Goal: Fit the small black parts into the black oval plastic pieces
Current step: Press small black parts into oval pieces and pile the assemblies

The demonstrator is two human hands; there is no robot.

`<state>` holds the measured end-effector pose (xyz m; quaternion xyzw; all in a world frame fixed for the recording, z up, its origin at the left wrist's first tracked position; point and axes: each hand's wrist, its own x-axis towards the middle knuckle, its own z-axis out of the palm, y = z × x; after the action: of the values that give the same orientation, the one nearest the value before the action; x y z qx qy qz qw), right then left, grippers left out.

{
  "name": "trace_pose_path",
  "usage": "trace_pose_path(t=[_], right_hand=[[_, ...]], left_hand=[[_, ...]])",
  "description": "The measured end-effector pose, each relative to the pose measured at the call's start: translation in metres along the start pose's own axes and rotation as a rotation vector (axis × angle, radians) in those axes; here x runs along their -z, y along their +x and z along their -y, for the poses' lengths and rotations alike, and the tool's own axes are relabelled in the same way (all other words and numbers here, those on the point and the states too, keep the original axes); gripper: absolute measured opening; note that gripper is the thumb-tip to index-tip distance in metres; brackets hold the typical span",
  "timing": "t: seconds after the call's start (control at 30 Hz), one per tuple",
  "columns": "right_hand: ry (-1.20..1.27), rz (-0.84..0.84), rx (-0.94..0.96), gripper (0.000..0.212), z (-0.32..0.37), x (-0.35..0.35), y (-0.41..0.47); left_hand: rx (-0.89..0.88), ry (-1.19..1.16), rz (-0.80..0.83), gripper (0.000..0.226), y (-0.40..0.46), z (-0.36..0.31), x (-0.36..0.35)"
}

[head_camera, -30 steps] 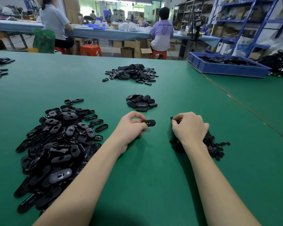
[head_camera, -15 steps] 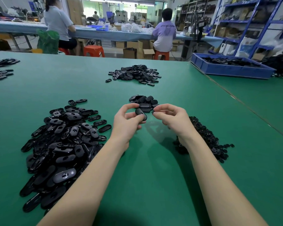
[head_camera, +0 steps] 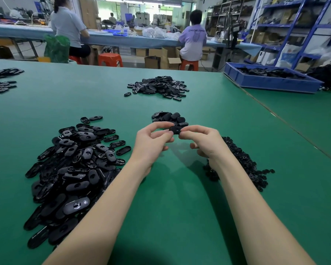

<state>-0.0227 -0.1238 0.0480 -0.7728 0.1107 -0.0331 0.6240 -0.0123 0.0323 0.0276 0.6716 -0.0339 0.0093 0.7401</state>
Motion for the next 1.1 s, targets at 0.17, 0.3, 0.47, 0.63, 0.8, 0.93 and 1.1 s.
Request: trace_pose_path(t=[0.17, 0.3, 0.47, 0.63, 0.8, 0.93, 1.1], right_hand=[[-0.019, -0.018, 0.029, 0.009, 0.000, 0.002, 0.002], [-0.018, 0.008, 0.073, 0.010, -0.001, 0.003, 0.004], [-0.038, 0.031, 0.101, 0.007, -0.001, 0.005, 0.004], [-0.066, 0.022, 0.110, 0.007, -0.001, 0.005, 0.005], [-0.099, -0.026, 0.092, 0.018, -0.002, 0.007, 0.006], [-0.090, 0.055, 0.009, 0.028, -0.002, 0.015, 0.004], [-0.103, 0.166, -0.016, 0.026, -0.004, 0.015, 0.003]], left_hand=[[-0.061, 0.103, 0.026, 0.020, 0.000, -0.005, 0.004], [-0.126, 0.214, 0.031, 0.021, 0.001, -0.007, 0.007], [-0.163, 0.292, 0.056, 0.019, 0.001, -0.008, 0.006], [-0.170, 0.321, 0.080, 0.018, 0.000, -0.009, 0.005], [-0.133, 0.311, 0.079, 0.018, 0.000, -0.011, 0.007], [-0.033, 0.202, 0.114, 0.019, 0.000, -0.015, 0.009], [0.103, 0.105, 0.111, 0.016, -0.003, -0.005, -0.002]])
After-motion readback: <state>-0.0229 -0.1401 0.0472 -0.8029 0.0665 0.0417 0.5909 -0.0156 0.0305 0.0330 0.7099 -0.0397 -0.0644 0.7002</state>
